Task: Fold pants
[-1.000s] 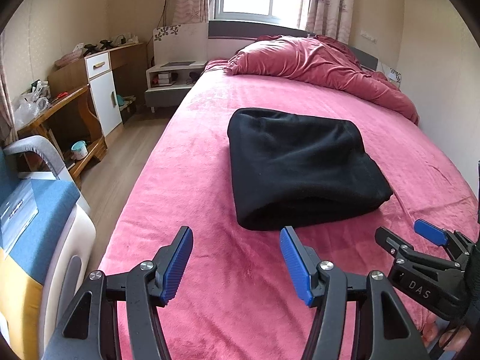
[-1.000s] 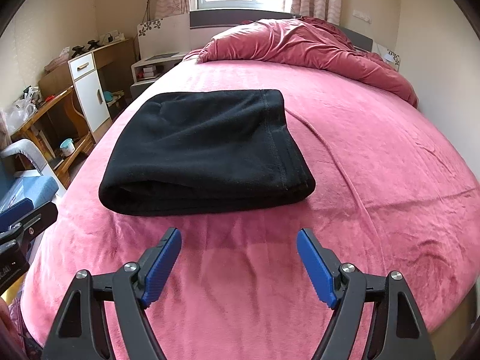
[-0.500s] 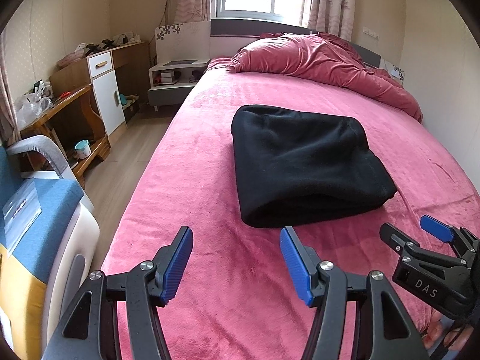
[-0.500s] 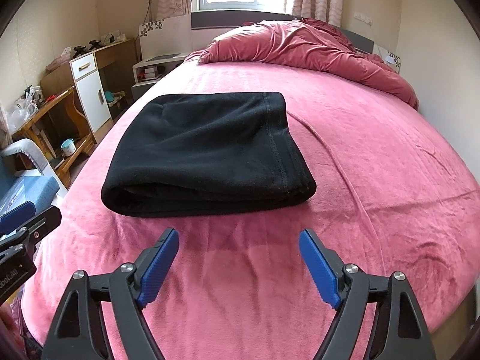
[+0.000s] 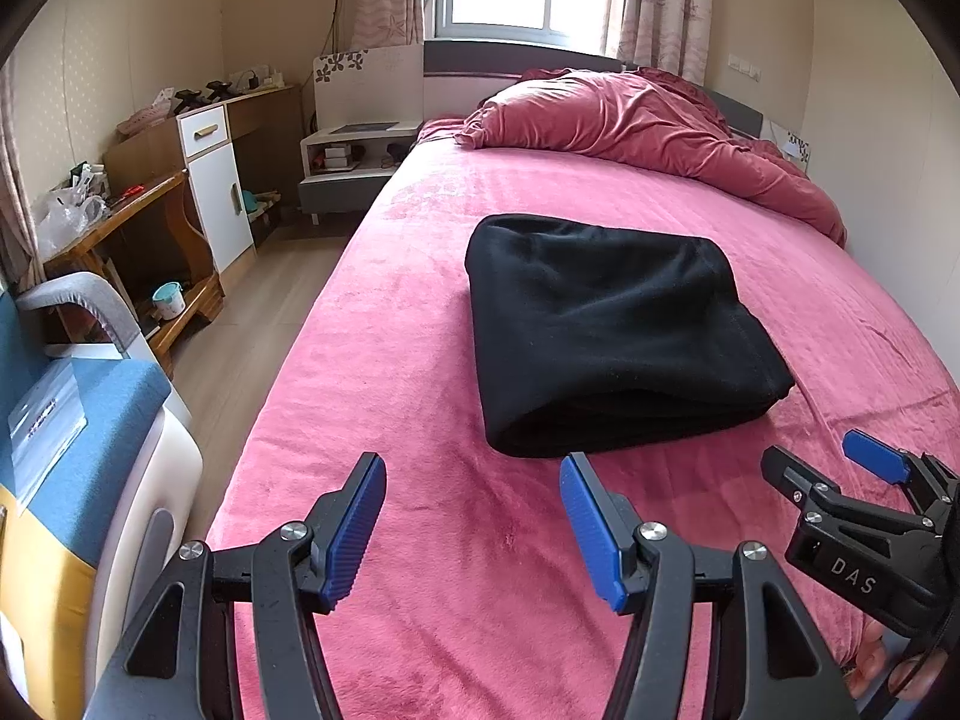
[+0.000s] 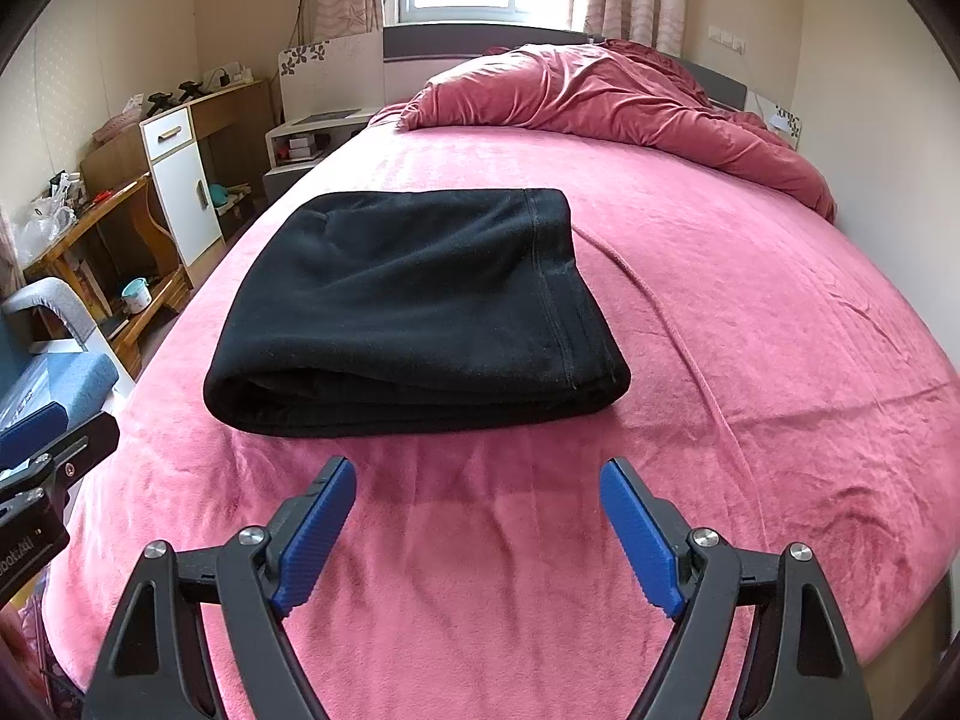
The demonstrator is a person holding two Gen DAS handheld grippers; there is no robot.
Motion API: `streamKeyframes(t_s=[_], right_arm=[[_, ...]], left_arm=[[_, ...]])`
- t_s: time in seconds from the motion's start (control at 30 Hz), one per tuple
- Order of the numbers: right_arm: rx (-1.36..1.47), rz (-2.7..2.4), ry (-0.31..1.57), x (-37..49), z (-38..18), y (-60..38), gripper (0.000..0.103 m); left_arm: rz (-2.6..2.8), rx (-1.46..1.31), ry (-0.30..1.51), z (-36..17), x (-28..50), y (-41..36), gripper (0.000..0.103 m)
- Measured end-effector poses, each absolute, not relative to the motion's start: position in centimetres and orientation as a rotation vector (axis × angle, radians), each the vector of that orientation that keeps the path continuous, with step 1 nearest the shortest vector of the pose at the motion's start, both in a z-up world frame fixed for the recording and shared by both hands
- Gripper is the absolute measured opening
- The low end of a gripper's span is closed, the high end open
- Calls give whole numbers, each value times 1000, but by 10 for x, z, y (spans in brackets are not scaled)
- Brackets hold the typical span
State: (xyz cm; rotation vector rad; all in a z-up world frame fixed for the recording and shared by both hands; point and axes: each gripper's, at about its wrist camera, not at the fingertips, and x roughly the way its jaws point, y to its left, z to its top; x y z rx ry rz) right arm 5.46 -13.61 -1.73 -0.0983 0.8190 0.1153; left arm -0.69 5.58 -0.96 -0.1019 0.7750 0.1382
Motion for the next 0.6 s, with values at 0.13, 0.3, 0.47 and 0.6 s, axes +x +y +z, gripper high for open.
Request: streamKeyframes(t_s=[0.13, 0.3, 0.47, 0.6], right_arm=[[-99, 115, 819, 55, -17, -136, 84], [-100, 114, 820, 54, -17, -136, 84], [-102, 108, 820, 54, -18, -138, 85], [-99, 102, 826, 54, -20, -141, 85]], left_arm=[[138, -99, 772, -8, -8, 55, 62], [143, -92, 768, -7, -9, 55, 62], [136, -82, 741, -5, -11, 54, 62], [124, -94, 742, -7, -12, 54, 62]])
